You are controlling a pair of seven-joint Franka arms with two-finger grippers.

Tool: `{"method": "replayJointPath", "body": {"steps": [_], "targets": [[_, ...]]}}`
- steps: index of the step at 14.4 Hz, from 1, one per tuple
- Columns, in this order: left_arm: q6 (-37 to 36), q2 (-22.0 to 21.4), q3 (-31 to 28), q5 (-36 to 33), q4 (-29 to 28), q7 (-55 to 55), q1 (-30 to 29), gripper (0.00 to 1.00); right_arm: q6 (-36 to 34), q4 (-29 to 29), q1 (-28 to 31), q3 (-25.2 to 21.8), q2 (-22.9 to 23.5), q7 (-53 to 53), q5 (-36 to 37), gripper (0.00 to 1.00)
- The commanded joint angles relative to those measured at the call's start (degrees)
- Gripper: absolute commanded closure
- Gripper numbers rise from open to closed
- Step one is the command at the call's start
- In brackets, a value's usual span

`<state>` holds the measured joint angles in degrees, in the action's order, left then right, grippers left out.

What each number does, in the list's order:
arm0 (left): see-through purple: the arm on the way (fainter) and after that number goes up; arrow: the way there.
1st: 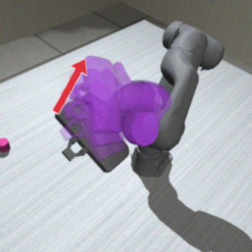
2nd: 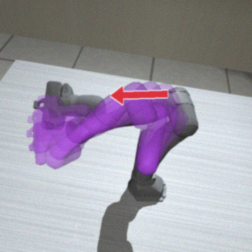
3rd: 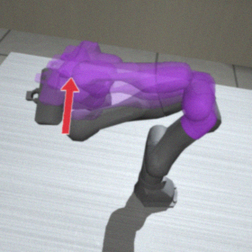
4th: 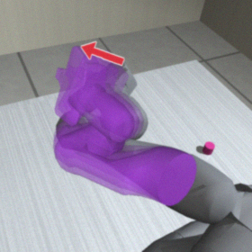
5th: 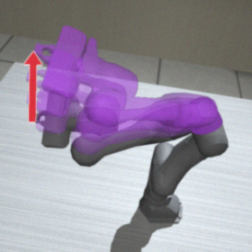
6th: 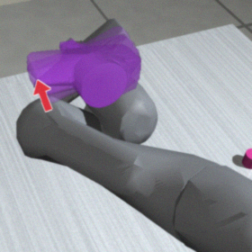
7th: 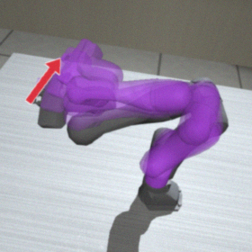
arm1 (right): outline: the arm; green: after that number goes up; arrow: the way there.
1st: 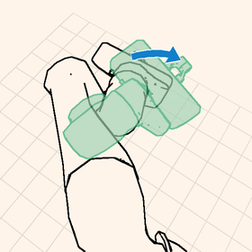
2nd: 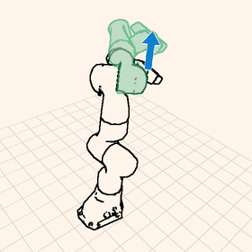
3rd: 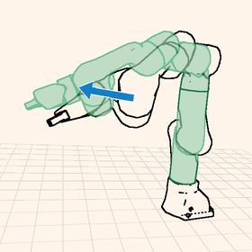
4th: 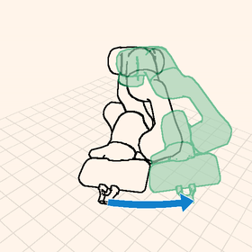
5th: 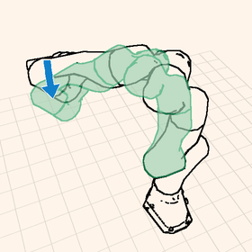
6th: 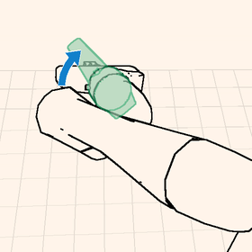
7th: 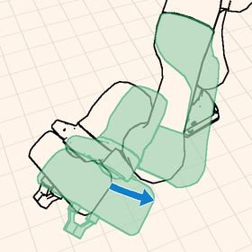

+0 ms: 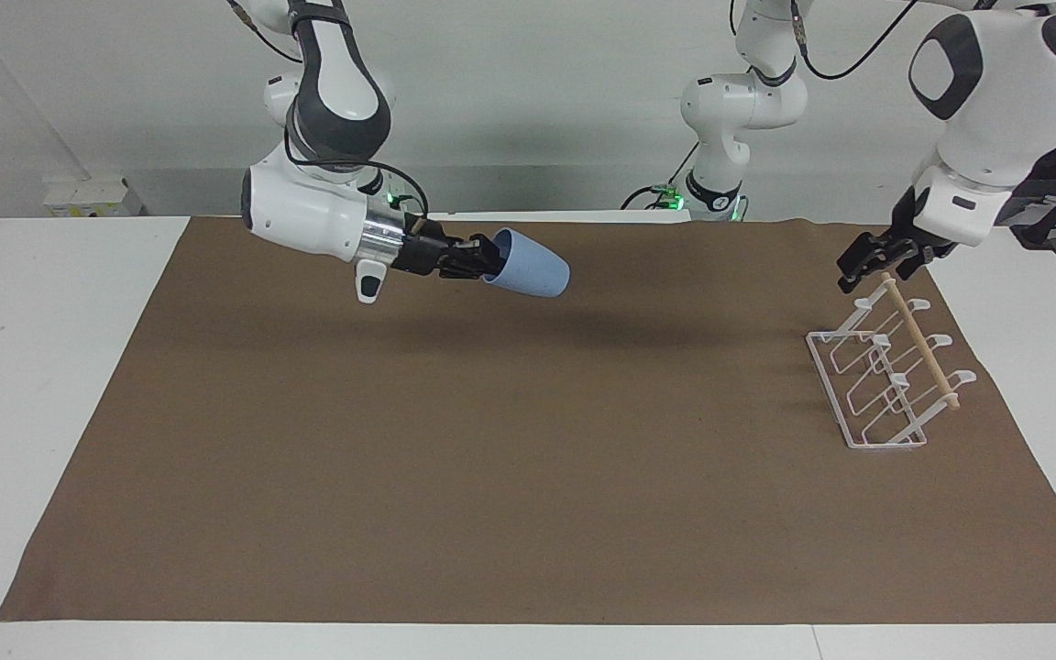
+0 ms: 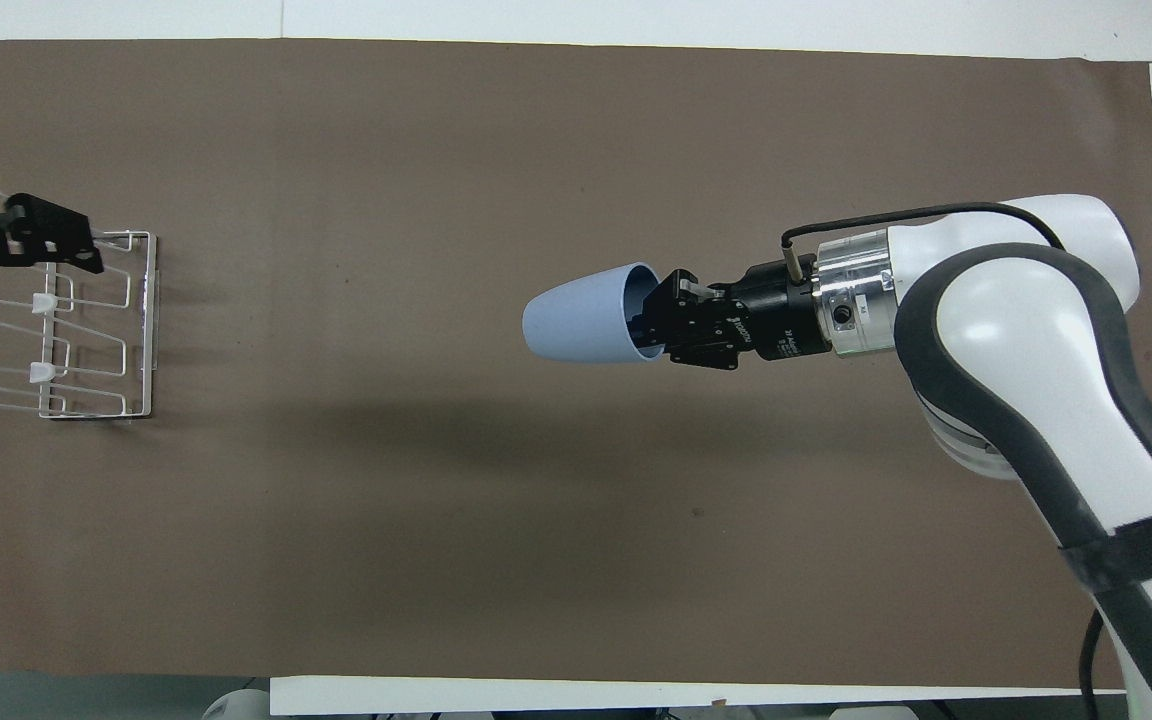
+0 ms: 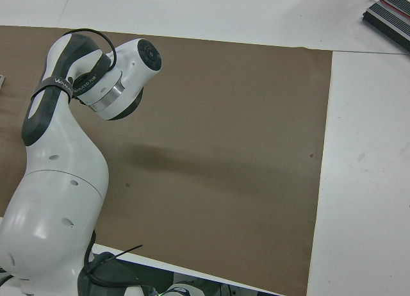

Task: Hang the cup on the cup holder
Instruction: 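Lift the blue cup with the right gripper toward the table center, then bring the left gripper to the cup while the right gripper holds it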

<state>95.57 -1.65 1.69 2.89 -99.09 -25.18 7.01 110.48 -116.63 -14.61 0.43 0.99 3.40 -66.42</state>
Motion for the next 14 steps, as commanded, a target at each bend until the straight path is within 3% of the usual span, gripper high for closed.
{"method": "replayJointPath", "body": {"steps": [1, 5, 8, 9, 12, 14], "targets": [[6.4, -1.4, -0.3, 6.4, -3.8, -20.2, 5.7, 0.0, 0.9, -1.6, -0.3, -0.1, -1.4, 1.0, -1.4, 1.0], [18.1, 2.1, -0.3, 15.9, -3.9, -48.6, 12.8, 0.0, 0.9, -1.7, -0.3, -0.1, -1.4, 1.4, -1.4, 1.0], [19.6, 3.1, -0.3, 23.3, -4.3, -57.9, 16.4, 0.0, 4.0, -2.5, -2.5, -0.1, -1.4, 1.5, -1.7, 1.0], [22.3, 3.3, -0.3, 24.7, -5.1, -62.0, 18.5, 0.01, 4.3, -2.9, -2.8, -0.1, -0.9, 1.5, -5.4, 1.0], [29.9, 5.0, -0.3, 27.2, -6.3, -74.3, 22.0, 0.01, 6.2, -3.2, -4.4, -0.1, -0.5, 1.7, -7.2, 1.0], [30.2, 5.2, -0.2, 27.6, -6.4, -75.0, 23.9, 0.01, 8.7, -4.3, -6.0, -0.1, -0.6, 1.6, -7.7, 1.0]]}}
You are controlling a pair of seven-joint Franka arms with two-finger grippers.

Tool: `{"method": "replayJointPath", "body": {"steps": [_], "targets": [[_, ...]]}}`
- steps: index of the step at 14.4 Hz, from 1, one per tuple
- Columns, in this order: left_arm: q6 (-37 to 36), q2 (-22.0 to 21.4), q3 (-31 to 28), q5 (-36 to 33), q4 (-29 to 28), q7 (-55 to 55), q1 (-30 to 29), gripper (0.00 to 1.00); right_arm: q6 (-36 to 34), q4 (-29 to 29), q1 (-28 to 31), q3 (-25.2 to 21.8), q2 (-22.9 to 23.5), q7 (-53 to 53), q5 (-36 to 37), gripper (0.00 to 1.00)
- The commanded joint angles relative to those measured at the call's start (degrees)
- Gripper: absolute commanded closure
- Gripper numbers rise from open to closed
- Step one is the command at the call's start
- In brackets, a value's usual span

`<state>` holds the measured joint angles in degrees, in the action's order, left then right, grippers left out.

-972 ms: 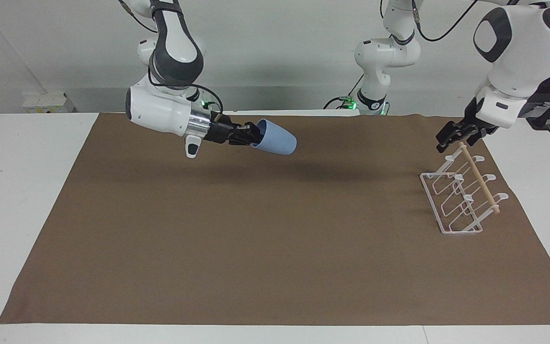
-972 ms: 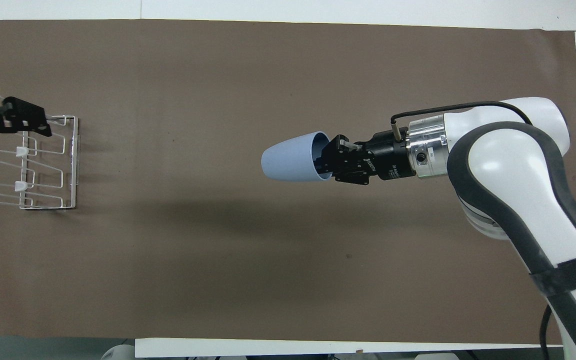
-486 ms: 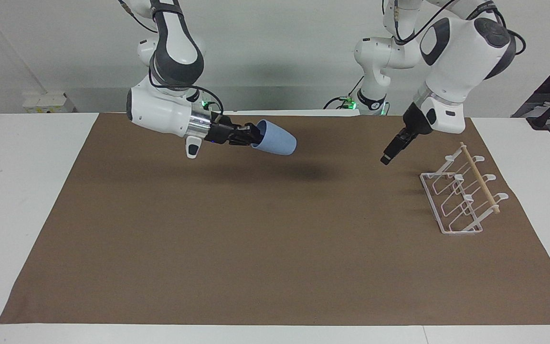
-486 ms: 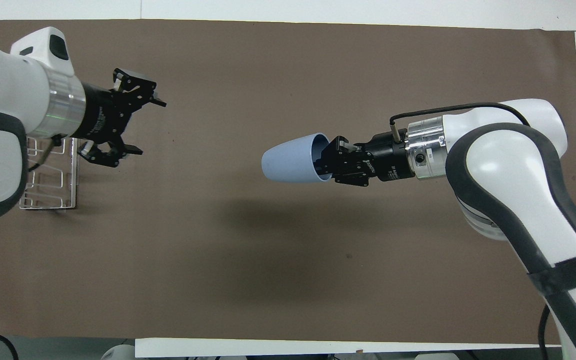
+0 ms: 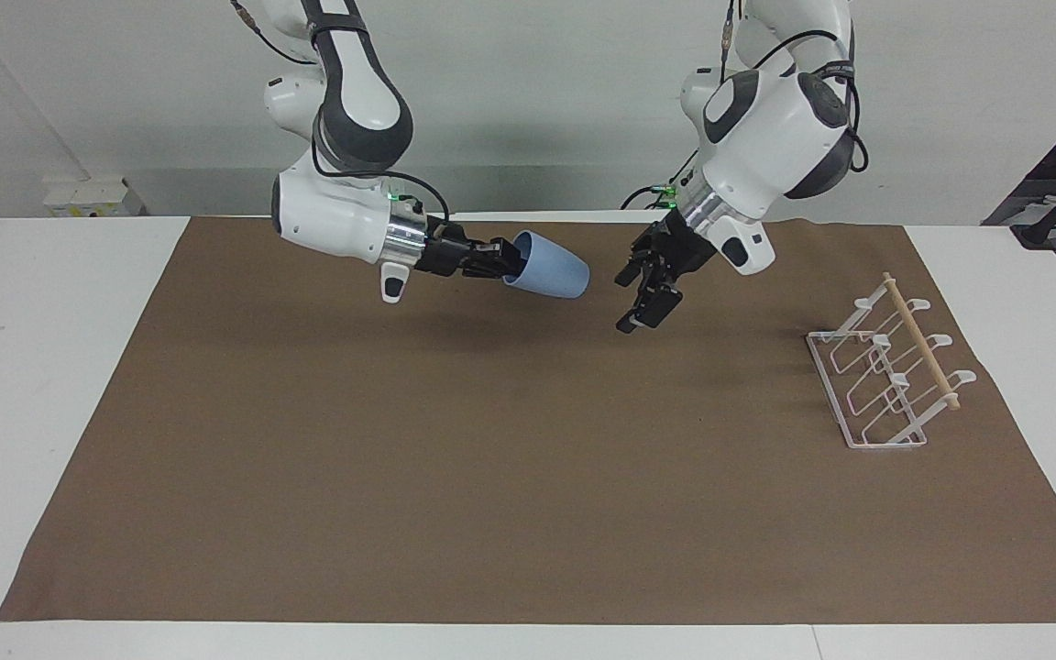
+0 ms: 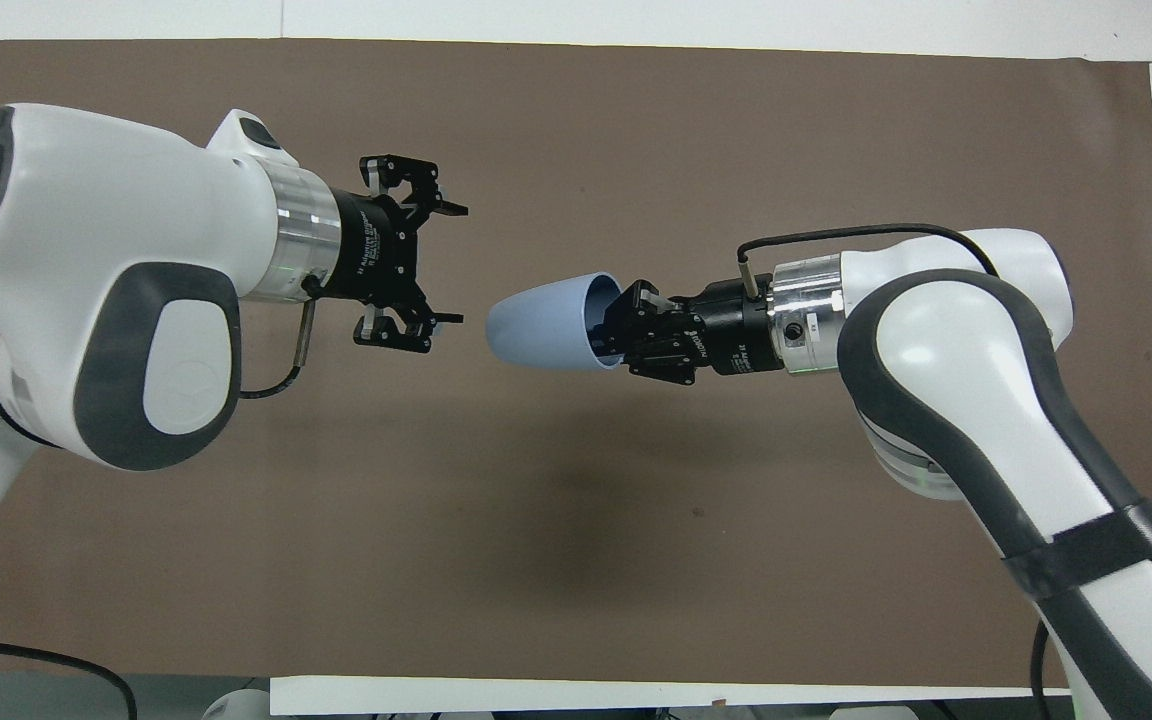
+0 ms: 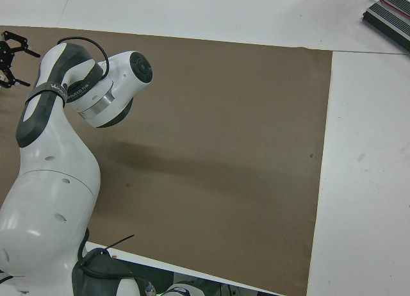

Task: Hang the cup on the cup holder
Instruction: 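Bring the left gripper to the cup while the right gripper holds it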

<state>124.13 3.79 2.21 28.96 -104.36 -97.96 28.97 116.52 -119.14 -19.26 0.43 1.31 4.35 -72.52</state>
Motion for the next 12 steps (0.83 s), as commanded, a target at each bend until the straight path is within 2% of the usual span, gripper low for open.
{"method": "replayJointPath", "body": {"steps": [1, 3, 8, 12], "targets": [[1.0, -0.4, -0.7, 2.0, -1.5, -2.4, 2.7, 0.01, 3.6, -1.8, -1.7, -0.1, -0.9, 0.7, -1.6, 1.0], [0.4, -0.6, -0.7, 2.1, -1.7, -3.7, 3.7, 0.01, 4.0, -1.9, -1.7, -0.1, -0.9, 0.7, -1.6, 1.0], [-8.7, -1.1, -1.1, 1.3, -1.2, -4.1, 3.6, 0.01, 4.0, -1.9, -1.7, -0.1, -0.9, 0.7, -1.6, 1.0], [-9.0, -1.2, -1.0, 1.2, -1.2, -4.1, 4.0, 0.01, 4.0, -1.9, -1.7, -0.1, -0.9, 0.7, -1.6, 1.0]]}}
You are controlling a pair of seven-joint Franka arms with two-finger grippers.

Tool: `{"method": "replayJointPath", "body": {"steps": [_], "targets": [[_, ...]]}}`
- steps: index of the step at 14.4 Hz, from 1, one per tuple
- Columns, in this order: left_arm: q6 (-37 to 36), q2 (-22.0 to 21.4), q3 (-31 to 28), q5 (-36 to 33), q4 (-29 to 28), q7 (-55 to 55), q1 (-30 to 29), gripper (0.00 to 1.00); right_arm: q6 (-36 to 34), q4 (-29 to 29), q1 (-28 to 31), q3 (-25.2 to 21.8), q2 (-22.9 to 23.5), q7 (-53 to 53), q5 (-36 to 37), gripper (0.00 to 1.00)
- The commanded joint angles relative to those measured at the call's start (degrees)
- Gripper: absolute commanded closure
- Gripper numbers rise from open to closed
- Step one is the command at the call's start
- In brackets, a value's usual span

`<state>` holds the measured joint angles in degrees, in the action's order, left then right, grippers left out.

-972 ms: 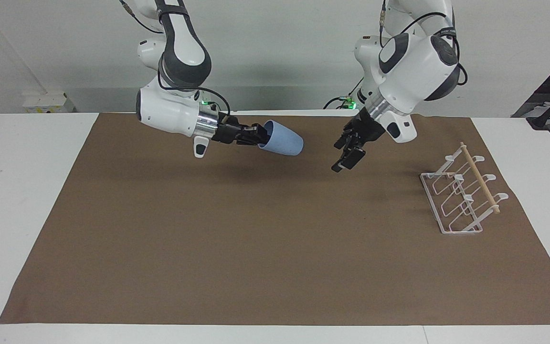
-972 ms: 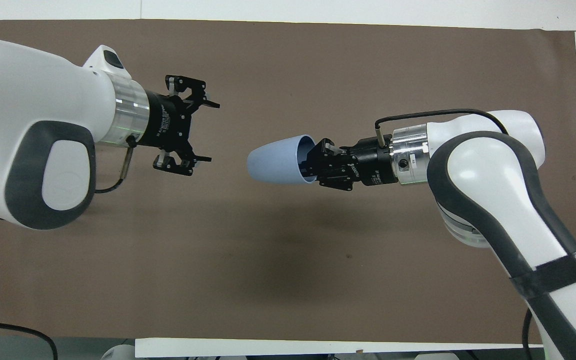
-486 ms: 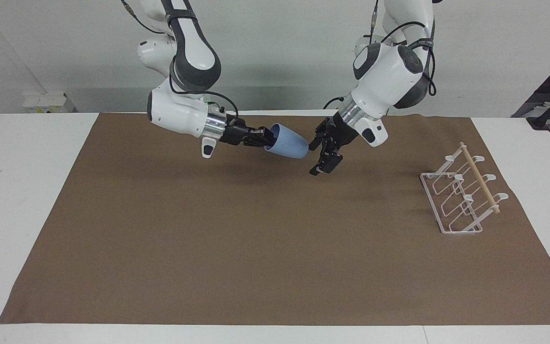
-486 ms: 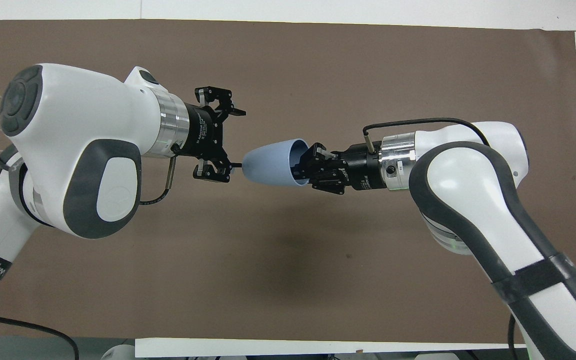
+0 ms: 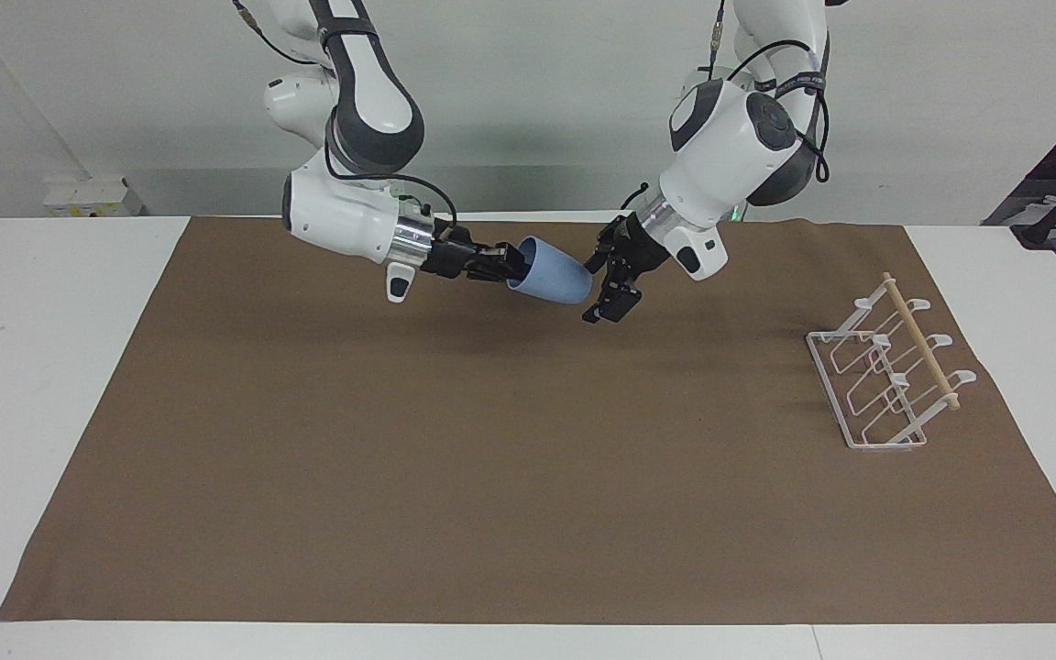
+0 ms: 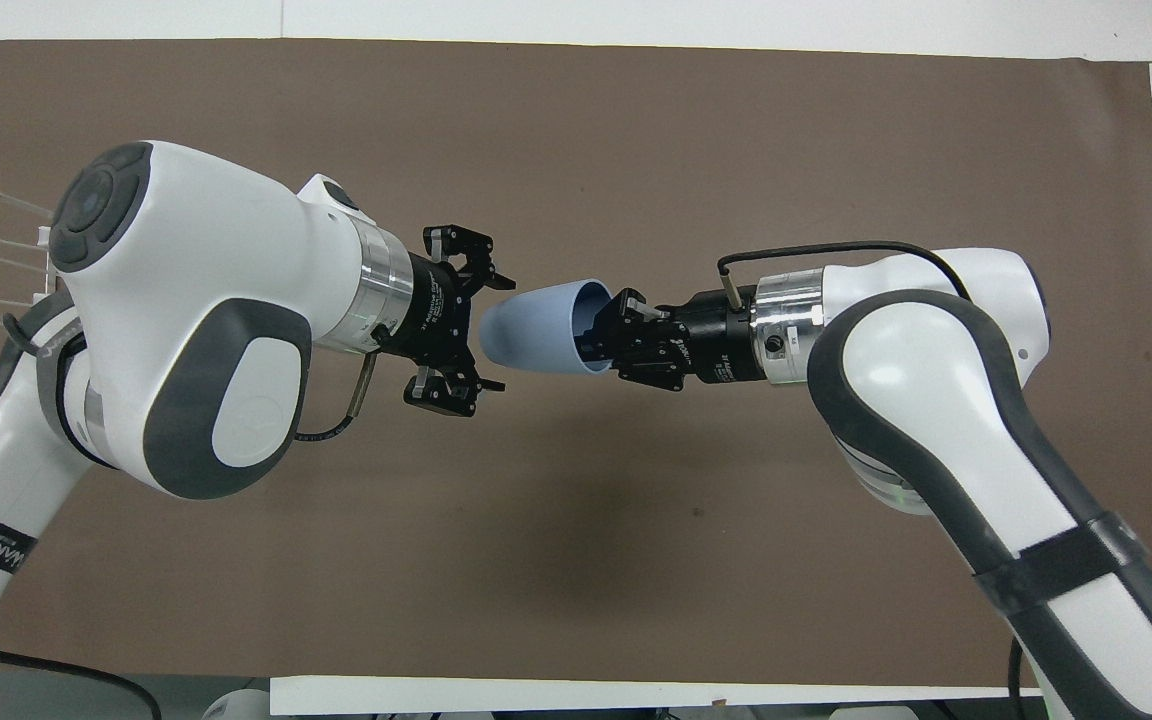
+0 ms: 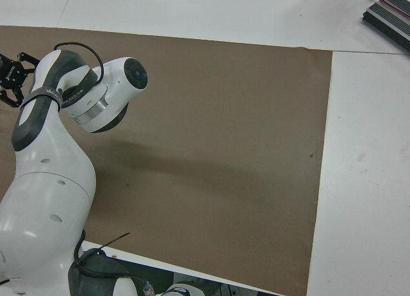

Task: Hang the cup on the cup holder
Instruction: 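Bring the left gripper to the cup while the right gripper holds it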

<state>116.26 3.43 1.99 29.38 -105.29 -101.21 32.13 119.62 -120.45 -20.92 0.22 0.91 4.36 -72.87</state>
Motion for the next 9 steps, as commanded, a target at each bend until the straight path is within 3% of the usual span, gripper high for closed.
{"method": "replayJointPath", "body": {"steps": [1, 9], "targets": [[-1.2, -0.9, -0.7, 0.9, -0.3, -0.9, 0.8, 0.01, 1.0, -0.6, -0.1, 0.1, -0.5, 0.6, -1.2, 1.0], [4.6, -0.6, -0.6, 1.5, -0.3, -5.0, 3.4, 0.01, 0.8, -0.5, -0.1, 0.1, -0.5, 0.6, -1.2, 1.0]]}}
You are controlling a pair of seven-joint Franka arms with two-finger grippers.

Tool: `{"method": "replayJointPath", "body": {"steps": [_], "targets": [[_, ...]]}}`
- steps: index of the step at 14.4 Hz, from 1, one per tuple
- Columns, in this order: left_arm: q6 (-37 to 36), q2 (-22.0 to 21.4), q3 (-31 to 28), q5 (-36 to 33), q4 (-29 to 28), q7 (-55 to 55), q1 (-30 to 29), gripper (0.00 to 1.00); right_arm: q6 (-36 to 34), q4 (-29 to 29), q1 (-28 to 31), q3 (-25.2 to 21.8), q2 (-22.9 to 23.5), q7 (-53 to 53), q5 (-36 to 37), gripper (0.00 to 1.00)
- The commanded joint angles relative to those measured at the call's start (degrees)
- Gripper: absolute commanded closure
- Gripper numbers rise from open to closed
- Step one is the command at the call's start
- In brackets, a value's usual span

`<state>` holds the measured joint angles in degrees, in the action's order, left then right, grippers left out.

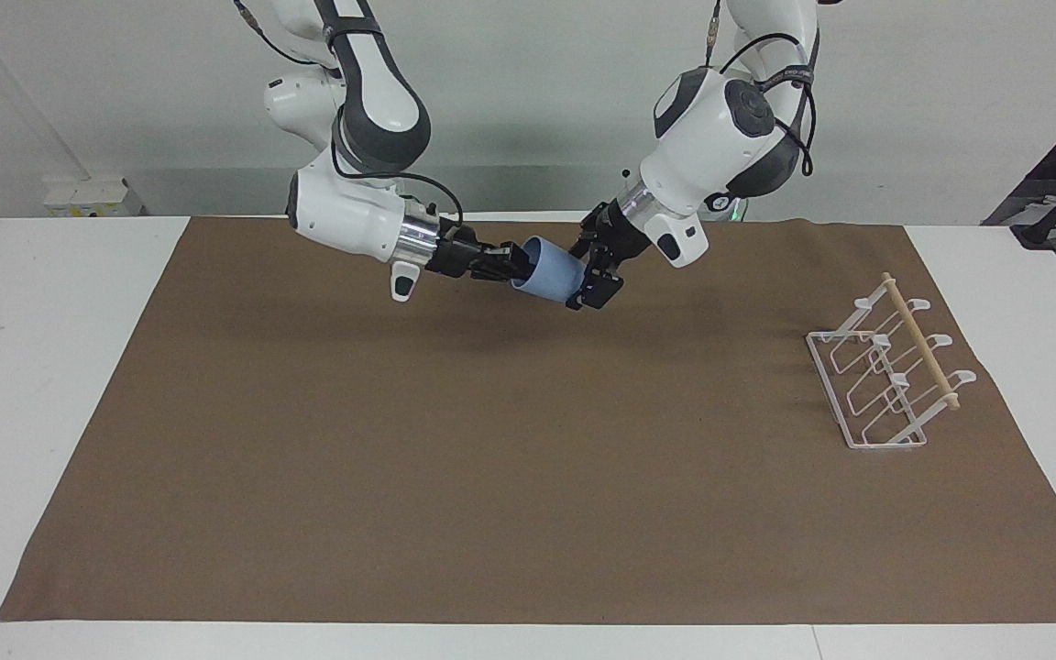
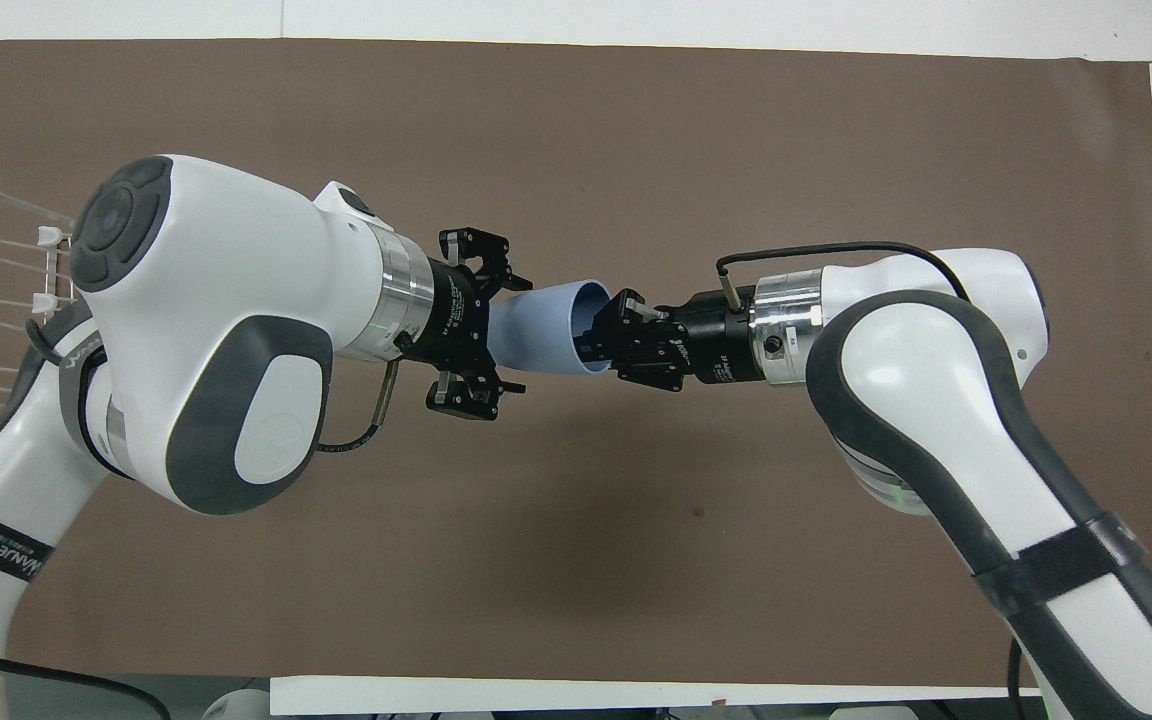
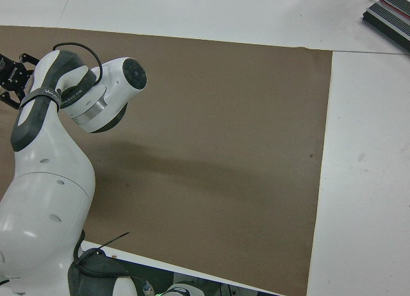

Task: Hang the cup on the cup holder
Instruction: 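Bring the left gripper to the cup while the right gripper holds it, then grasp the cup with the left gripper while the right gripper releases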

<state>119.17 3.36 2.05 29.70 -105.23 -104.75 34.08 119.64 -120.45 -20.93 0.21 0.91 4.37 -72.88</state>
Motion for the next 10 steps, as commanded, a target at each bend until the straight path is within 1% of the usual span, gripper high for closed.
{"method": "replayJointPath", "body": {"steps": [1, 2, 4, 5, 6, 7, 8, 10], "targets": [[3.1, -0.5, -0.6, 1.2, -0.3, -2.2, 1.5, 0.01, 0.8, -0.5, -0.1, 0.1, -0.5, 0.6, -1.2, 1.0], [4.3, -0.4, -0.6, 1.2, -0.5, -3.1, 1.7, 0.03, 0.8, -0.5, -0.1, 0.1, -0.5, 0.6, -1.2, 1.0], [4.5, -0.5, -0.6, 1.2, -0.7, -3.4, 2.1, 0.09, 0.8, -0.5, 0.0, 0.1, -0.4, 0.6, -1.2, 1.0], [4.4, -0.5, -0.6, 1.4, -0.7, -3.4, 2.1, 0.16, 0.9, -0.5, 0.0, 0.1, -0.4, 0.6, -1.2, 1.0], [4.4, -0.5, -0.6, 1.6, -0.7, -3.4, 2.1, 0.26, 0.9, -0.5, 0.0, 0.1, -0.4, 0.6, -1.1, 1.0], [4.4, -0.5, -0.6, 1.6, -0.7, -3.4, 2.1, 0.33, 0.9, -0.5, 0.0, 0.1, -0.4, 0.6, -1.1, 1.0], [4.3, -0.5, -0.6, 1.5, -0.5, -3.5, 2.2, 0.38, 0.9, -0.5, 0.0, 0.1, -0.4, 0.6, -1.1, 1.0], [4.1, -0.5, -0.6, 1.5, -0.5, -3.5, 2.2, 0.41, 0.9, -0.4, 0.0, 0.1, -0.4, 0.6, -1.1, 1.0]]}}
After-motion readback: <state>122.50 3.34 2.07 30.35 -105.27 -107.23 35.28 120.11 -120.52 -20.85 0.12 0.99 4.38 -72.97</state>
